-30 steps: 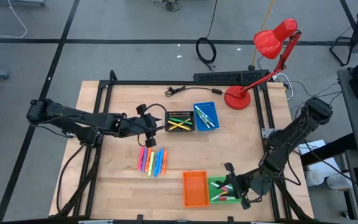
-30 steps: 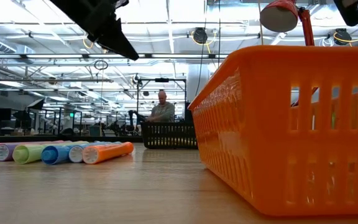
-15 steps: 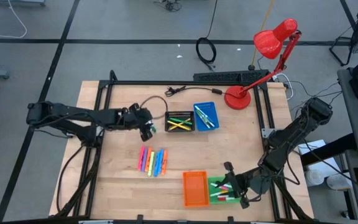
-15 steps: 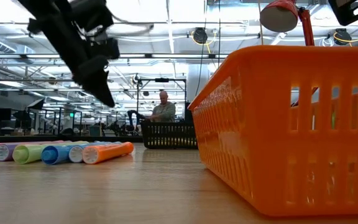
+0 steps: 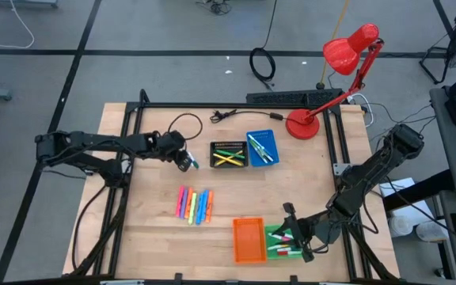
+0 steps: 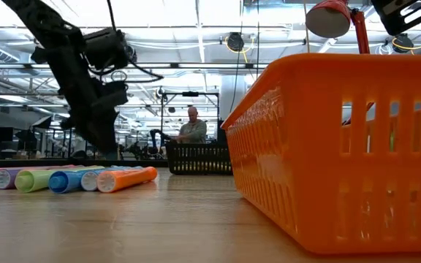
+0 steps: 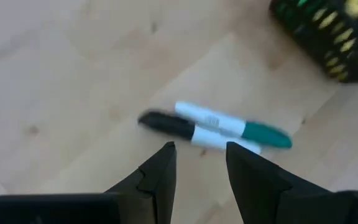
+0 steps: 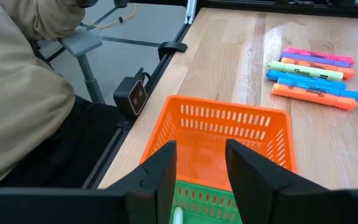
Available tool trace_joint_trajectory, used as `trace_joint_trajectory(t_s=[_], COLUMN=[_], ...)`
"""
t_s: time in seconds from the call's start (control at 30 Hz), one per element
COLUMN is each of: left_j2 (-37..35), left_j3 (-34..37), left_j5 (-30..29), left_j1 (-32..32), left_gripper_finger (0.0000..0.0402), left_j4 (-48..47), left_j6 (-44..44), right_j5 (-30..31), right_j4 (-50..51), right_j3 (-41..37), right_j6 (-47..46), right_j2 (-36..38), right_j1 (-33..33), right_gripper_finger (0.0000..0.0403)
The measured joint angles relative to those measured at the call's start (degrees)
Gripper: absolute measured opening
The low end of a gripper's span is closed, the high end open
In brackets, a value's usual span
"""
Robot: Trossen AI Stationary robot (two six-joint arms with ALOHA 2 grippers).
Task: Pick & Place Markers
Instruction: Put the black highlighter pen into the green bin
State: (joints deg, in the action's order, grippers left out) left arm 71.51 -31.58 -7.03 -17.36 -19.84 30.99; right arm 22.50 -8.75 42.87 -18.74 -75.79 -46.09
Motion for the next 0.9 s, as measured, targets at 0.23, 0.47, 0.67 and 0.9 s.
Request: trace_joint_trajectory(t_s=[0.23, 0.47, 0.67, 0.9], left_j2=[7.36, 12.42, 11.93, 11.97], left_j3=[-0.21, -3.52, -5.81, -6.49], left_j5=[1.15, 2.44, -2.91, -9.52], left_j1=[-0.9, -3.83, -5.17, -6.87], left_gripper_finger=[0.0145, 0.0145, 0.0145, 0.0145], left_j4=[1.04, 0.1, -7.29, -3.54], left_j6=[1.24, 1.98, 2.23, 4.7], right_j5=[0.0, -0.02, -0.04, 0.04], right_j4=[0.0, 0.02, -0.01, -1.19], right_j3=[-0.02, -0.02, -0.07, -1.48], right_j6=[-0.02, -0.04, -0.05, -0.09], right_j2=[0.0, 0.02, 0.02, 0.02], right_j1=[0.0, 0.0, -0.02, -0.02], right_gripper_finger=[0.0123, 0.0121, 0.0123, 0.0119])
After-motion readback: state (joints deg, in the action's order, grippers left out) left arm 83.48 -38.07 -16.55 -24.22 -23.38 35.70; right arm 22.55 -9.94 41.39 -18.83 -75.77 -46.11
